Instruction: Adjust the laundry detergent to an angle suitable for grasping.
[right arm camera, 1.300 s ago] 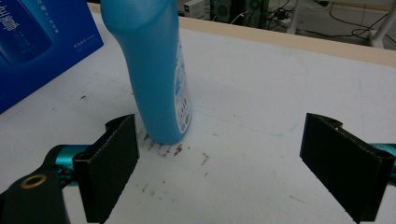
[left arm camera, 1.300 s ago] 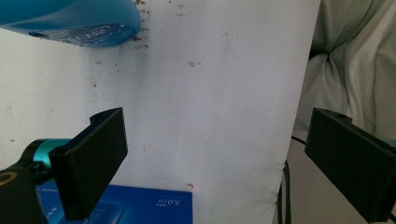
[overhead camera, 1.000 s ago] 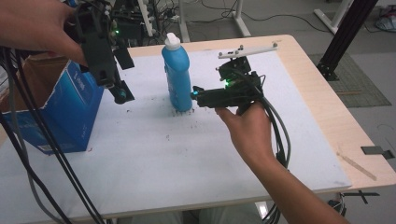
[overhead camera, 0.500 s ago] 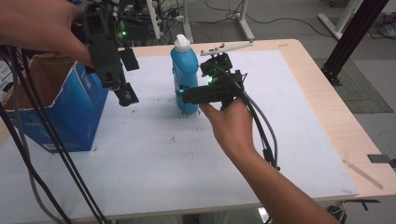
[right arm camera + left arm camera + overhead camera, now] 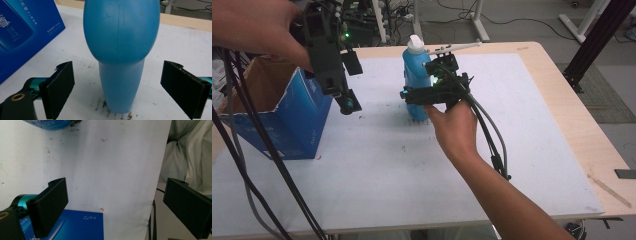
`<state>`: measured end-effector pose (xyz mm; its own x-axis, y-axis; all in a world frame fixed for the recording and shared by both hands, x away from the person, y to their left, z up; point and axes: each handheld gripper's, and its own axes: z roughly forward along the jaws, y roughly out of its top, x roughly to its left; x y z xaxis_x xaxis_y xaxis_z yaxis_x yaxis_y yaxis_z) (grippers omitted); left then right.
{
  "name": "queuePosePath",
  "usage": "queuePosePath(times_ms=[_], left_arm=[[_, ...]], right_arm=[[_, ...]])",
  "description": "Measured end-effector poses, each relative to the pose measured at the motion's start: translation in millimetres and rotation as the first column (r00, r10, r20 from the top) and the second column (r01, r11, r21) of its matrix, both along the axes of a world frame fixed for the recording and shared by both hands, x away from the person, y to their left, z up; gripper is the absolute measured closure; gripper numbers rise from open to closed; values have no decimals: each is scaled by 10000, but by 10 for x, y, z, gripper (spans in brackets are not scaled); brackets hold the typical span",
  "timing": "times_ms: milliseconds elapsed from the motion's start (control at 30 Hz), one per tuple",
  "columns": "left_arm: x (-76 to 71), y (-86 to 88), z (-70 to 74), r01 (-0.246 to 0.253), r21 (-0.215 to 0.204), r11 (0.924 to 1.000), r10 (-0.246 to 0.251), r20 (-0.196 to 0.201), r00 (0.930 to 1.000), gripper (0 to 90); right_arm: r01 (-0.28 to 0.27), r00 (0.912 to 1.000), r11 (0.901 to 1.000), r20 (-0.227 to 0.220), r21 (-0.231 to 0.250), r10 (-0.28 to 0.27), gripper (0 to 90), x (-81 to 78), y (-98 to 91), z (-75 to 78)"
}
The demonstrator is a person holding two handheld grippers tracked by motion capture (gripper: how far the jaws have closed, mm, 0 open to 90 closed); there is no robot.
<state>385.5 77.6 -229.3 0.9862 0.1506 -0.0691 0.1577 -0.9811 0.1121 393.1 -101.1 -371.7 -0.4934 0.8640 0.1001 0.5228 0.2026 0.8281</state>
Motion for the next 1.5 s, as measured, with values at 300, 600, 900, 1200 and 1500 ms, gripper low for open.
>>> queuePosePath(times_ms=[300,600,900,1200,1500], left_arm=[[7,35,-6,-38,-66,10000,38,-16,10000,59],[29,51,-31,-41,-67,10000,40,-86,10000,59],[30,64,-37,-100,-74,9999,99,-110,9999,59],[22,82,-43,-135,-82,9999,134,-123,9998,59],[27,86,-46,-133,-85,9999,131,-140,9998,59]], right_arm=[[251,9996,9994,-148,-226,-255,109,137,33,-96],[316,9995,9994,84,-172,-315,109,172,98,-135],[483,9988,9988,38,-115,-483,115,236,174,-191],[588,9981,9981,210,-159,-585,224,247,184,-207],[581,9978,9983,336,-59,-579,264,249,173,-193]])
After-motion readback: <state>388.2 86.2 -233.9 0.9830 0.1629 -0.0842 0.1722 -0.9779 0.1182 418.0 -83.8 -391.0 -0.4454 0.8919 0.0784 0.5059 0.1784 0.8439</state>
